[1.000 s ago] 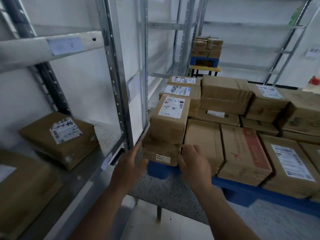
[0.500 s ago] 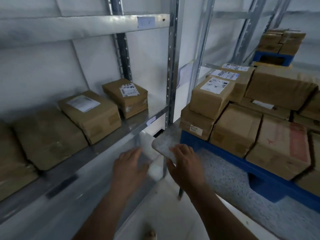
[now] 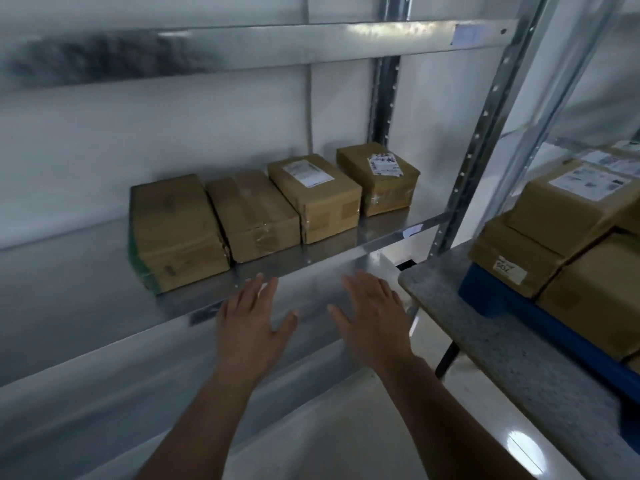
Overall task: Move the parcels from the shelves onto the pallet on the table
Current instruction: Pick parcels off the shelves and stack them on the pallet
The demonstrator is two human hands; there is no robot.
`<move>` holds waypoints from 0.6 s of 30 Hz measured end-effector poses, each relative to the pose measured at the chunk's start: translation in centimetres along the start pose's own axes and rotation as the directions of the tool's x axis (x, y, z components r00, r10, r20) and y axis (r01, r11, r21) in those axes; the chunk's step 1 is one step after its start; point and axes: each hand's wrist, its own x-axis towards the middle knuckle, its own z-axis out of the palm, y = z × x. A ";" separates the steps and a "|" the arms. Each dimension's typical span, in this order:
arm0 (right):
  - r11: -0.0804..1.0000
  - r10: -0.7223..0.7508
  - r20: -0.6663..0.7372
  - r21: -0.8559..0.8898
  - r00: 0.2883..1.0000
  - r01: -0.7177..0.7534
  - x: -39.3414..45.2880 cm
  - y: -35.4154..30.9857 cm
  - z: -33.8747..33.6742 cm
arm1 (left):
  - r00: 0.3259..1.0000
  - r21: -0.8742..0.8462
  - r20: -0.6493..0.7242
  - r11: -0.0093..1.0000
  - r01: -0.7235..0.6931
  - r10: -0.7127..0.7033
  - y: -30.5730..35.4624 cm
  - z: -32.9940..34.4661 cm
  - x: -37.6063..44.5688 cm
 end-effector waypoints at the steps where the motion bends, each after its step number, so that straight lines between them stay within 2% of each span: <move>1: 1.000 -0.014 0.005 0.001 1.000 0.014 0.4 -0.7 0.3 | 1.000 0.002 -0.019 1.000 0.010 -0.010 -0.9 -0.4 0.1; 7: 0.995 -0.094 0.013 0.038 0.995 0.094 3.3 -5.5 2.1 | 0.992 -0.025 -0.090 0.996 0.085 -0.087 -6.0 -2.4 1.6; 10: 0.988 -0.147 0.101 0.056 0.984 0.142 5.0 -8.5 2.9 | 0.985 -0.021 -0.133 0.994 0.107 -0.109 -9.2 -3.5 2.4; 13: 0.980 -0.197 0.167 0.071 0.966 0.188 7.0 -11.2 4.1 | 0.979 -0.001 -0.126 0.987 0.160 -0.159 -12.6 -4.5 3.5; 18: 0.972 -0.232 0.166 0.073 0.958 0.223 10.5 -15.6 6.0 | 0.969 0.048 -0.139 0.976 0.212 -0.204 -17.3 -6.2 5.6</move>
